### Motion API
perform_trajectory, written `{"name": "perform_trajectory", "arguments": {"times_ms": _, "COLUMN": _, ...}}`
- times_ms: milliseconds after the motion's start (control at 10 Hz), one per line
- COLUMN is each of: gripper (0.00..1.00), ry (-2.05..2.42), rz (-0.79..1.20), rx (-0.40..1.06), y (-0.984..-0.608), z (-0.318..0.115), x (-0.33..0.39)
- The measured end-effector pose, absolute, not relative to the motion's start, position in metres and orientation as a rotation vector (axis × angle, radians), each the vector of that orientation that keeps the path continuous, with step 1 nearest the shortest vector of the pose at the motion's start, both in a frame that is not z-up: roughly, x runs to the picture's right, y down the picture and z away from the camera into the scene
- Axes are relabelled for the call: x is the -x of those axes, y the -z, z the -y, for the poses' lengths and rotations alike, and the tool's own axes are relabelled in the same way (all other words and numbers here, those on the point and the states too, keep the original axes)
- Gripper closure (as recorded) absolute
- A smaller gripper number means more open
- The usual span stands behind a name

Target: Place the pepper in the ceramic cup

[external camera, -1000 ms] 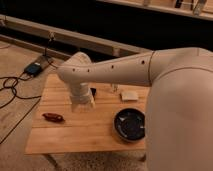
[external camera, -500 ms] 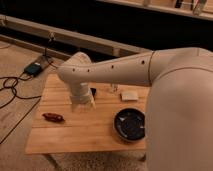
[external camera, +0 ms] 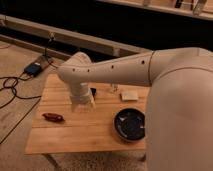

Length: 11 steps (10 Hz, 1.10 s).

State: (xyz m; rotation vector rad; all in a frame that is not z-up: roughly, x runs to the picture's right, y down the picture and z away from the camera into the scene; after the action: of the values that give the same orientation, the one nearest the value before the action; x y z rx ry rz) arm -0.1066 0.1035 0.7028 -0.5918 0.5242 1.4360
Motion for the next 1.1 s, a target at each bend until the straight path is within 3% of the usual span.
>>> {"name": "perform_trajectory", "arguments": {"times_ms": 1100, "gripper": 0.35, "ry": -1.306, "rz": -0.595, "rx": 0.581, "y": -0.708, "z": -0.122, "x": 0.113}}
